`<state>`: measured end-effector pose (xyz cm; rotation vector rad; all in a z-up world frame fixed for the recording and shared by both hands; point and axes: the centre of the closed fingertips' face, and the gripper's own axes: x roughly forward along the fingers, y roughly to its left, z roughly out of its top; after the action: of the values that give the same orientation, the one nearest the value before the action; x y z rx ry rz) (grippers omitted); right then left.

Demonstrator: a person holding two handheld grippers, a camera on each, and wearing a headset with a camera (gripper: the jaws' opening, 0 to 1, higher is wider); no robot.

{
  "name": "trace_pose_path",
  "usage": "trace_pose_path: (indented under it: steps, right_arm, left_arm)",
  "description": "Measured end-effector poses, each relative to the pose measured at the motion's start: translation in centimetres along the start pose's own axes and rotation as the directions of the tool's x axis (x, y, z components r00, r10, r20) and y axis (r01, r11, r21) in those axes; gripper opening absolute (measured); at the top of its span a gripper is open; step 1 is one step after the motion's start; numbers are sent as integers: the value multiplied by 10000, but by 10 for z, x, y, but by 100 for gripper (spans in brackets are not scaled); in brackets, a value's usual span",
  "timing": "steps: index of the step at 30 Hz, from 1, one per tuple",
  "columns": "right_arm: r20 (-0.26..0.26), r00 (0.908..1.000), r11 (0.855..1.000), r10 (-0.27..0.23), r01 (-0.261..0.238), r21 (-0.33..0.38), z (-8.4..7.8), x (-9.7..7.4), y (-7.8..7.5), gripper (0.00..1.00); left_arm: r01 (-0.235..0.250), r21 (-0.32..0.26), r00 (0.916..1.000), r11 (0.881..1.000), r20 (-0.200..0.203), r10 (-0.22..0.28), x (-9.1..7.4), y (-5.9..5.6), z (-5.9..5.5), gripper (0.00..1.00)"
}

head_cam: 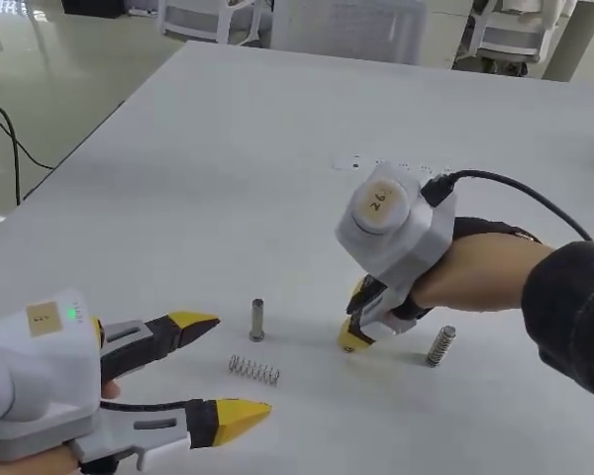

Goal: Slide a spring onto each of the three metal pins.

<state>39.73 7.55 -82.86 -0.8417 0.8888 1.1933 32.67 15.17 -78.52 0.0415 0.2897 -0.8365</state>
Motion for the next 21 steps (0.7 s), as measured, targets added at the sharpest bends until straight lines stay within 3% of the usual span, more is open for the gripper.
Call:
trace_pose_path:
  steps: [6,13,21]
  right_arm:
    - [411,9991,9994,-144,156,-305,21,-12,5,20]
    - [976,9946,9985,356,-314,-441,45,-15,27,19]
    - [974,9913,9948,884,-828,-601,50,-1,50,17]
  left_arm:
    - [4,17,10000,10000,-42,-4,0,0,-1,57]
    - [-7,51,10000,10000,-55,7,0,0,-1,57]
    - [-21,68,9999,10000,-107,22,-2,0,-3,57]
